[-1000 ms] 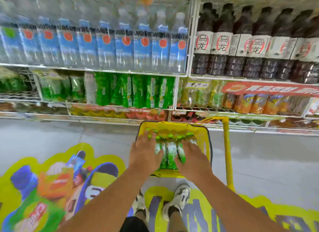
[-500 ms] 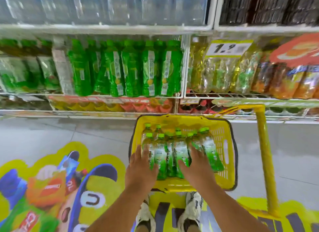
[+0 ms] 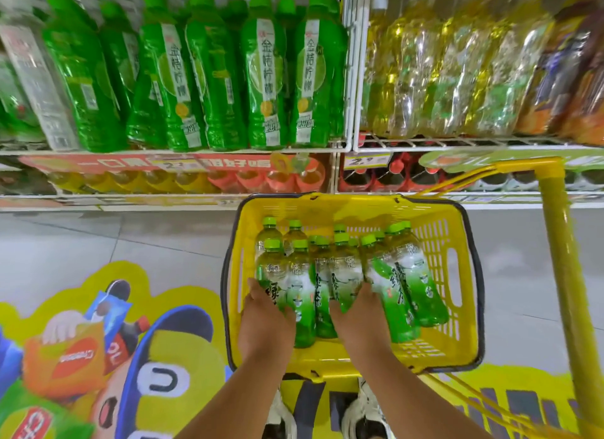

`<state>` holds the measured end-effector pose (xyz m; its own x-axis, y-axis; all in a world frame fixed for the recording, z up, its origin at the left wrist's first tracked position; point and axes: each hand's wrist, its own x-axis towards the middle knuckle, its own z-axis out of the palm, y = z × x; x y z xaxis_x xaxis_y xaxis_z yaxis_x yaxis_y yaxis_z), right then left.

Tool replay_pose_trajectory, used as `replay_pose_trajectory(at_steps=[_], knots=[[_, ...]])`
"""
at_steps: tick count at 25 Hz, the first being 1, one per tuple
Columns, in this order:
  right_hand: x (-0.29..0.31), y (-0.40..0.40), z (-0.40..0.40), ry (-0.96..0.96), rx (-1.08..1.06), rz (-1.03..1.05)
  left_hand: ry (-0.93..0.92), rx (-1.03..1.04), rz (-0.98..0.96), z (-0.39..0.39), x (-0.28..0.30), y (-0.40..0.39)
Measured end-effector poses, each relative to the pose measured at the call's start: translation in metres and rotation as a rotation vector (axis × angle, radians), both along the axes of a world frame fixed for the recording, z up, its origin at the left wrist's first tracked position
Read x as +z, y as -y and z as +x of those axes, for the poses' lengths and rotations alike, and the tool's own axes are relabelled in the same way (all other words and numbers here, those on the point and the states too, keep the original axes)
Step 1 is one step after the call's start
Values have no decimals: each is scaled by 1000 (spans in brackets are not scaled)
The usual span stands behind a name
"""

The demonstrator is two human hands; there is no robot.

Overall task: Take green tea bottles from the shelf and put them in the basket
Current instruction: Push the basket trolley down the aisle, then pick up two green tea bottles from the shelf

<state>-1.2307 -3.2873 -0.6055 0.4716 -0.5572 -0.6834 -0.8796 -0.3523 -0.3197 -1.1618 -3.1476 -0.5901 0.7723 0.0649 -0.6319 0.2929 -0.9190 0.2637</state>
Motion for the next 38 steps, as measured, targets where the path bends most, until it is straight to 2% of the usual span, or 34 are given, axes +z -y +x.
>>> replay_pose_trajectory(at_steps=[5, 7, 10, 13, 18, 22, 29, 38], knots=[[-8, -1, 9, -36, -56, -37, -17, 68, -17, 6, 0, 1], [-2, 3, 8, -17, -79, 10, -36, 71, -43, 7, 10, -1], [22, 12, 1, 41, -115, 101, -35, 33, -82, 7, 41, -4], [71, 21, -5, 96, -150, 161, 4, 21, -133, 10, 92, -4], [179, 36, -7, 259, -248, 257, 51, 88, -262, 12, 202, 3], [283, 46, -2, 430, -296, 252, 153, 139, -437, 16, 318, 19], [471, 67, 25, 764, -232, 220, 390, 113, -716, 41, 495, 44], [667, 65, 37, 1119, -114, 182, 701, 22, -964, 46, 663, 40]])
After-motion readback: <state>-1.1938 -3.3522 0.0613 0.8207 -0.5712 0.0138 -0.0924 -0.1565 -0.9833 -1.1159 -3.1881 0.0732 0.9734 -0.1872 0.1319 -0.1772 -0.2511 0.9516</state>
